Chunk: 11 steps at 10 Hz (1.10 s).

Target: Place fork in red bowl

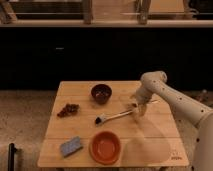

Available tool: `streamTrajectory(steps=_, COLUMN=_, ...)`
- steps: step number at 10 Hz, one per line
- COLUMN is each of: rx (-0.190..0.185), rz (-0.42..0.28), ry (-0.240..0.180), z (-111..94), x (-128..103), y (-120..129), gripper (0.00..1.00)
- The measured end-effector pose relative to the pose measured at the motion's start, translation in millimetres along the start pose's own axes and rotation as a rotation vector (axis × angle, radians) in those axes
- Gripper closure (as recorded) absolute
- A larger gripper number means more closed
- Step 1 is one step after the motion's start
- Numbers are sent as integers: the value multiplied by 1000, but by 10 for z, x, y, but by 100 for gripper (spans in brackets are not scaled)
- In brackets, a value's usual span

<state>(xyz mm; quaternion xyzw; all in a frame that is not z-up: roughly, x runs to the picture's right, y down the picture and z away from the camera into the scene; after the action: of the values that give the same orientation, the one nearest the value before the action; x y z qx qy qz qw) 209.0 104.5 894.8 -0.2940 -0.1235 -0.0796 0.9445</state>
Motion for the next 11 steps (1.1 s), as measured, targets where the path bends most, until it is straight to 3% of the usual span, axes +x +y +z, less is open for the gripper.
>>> streamTrajectory(steps=6, rx=-6, rz=93, ry=13, z=78, x=407, y=43, gripper=20)
streamTrajectory(steps=11, rx=-41, rz=153, ry=29, z=282, x=619, y=85, gripper=20)
